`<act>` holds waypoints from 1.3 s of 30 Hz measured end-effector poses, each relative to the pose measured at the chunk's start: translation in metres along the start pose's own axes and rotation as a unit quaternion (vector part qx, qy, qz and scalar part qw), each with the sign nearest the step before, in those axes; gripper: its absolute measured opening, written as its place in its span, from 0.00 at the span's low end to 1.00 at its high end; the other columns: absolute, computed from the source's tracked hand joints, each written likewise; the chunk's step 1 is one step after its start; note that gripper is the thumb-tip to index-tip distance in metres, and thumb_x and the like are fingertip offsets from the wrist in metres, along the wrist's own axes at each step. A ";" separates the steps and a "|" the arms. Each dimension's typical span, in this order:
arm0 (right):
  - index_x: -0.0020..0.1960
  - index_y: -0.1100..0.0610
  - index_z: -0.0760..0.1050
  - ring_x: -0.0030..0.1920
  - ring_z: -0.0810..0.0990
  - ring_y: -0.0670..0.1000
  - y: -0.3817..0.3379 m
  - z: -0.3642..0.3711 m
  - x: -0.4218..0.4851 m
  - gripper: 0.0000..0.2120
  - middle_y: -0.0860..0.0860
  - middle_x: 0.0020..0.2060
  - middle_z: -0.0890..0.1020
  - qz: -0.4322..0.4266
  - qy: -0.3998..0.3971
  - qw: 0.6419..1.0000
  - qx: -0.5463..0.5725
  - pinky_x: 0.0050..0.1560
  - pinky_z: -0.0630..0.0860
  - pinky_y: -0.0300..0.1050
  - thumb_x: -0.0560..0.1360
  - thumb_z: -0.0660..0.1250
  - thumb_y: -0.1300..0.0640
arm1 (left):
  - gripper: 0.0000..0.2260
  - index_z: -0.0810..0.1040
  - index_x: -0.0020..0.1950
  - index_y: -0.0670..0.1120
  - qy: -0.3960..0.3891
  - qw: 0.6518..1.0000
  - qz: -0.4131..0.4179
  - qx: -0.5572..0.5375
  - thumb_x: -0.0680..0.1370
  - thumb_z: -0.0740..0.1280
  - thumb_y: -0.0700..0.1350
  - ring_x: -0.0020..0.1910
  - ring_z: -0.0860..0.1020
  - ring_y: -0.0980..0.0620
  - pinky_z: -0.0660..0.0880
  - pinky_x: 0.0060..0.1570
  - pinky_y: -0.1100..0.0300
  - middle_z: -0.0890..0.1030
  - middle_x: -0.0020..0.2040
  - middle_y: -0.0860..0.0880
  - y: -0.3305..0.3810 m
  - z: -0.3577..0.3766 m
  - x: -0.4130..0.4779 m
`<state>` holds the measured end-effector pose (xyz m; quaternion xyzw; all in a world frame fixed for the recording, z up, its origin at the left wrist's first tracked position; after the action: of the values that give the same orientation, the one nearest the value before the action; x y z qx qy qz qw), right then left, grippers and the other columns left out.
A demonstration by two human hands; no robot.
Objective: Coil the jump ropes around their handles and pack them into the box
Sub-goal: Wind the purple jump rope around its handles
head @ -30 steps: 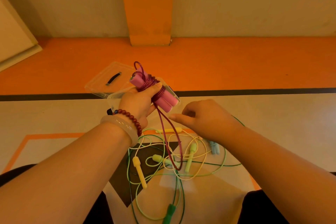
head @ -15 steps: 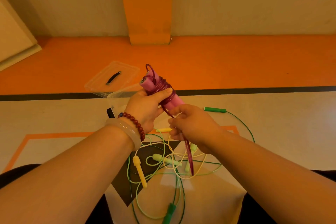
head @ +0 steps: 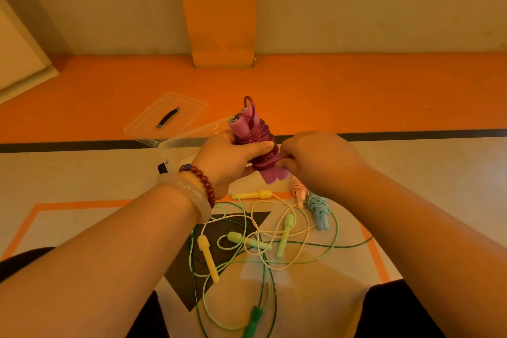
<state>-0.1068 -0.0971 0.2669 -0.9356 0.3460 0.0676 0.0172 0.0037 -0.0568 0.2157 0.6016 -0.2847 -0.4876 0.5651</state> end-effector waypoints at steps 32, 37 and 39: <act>0.42 0.53 0.78 0.35 0.76 0.36 0.018 -0.009 -0.009 0.06 0.43 0.36 0.79 -0.073 0.040 0.950 0.300 0.36 0.70 0.29 0.76 0.68 0.52 | 0.10 0.74 0.60 0.43 -0.120 0.982 -0.130 -0.070 0.80 0.62 0.41 0.51 0.79 0.43 0.78 0.52 0.50 0.79 0.57 0.41 -0.003 0.014 -0.017; 0.44 0.54 0.79 0.37 0.73 0.47 -0.012 -0.007 -0.011 0.09 0.48 0.35 0.78 -0.092 0.100 0.969 0.205 0.36 0.65 0.42 0.77 0.66 0.50 | 0.17 0.76 0.54 0.45 -0.018 0.986 -0.083 -0.144 0.72 0.72 0.53 0.39 0.78 0.48 0.78 0.39 0.54 0.78 0.45 0.44 -0.007 0.013 -0.016; 0.47 0.55 0.78 0.42 0.74 0.50 -0.028 -0.007 -0.011 0.09 0.51 0.41 0.79 -0.106 0.108 0.971 0.185 0.41 0.67 0.45 0.78 0.64 0.50 | 0.19 0.77 0.51 0.44 0.057 0.992 -0.033 -0.110 0.69 0.76 0.54 0.38 0.79 0.47 0.78 0.37 0.54 0.79 0.41 0.44 -0.009 0.003 -0.013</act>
<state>-0.0956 -0.0694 0.2749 -0.9493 0.2512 -0.1011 0.1597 -0.0053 -0.0445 0.2108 0.5714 -0.1767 -0.4997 0.6266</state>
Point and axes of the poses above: each hand's wrist, its own x-axis towards the middle knuckle, its own z-axis out of the palm, y = z × x, the point moved 7 cm from there along x, towards the middle knuckle
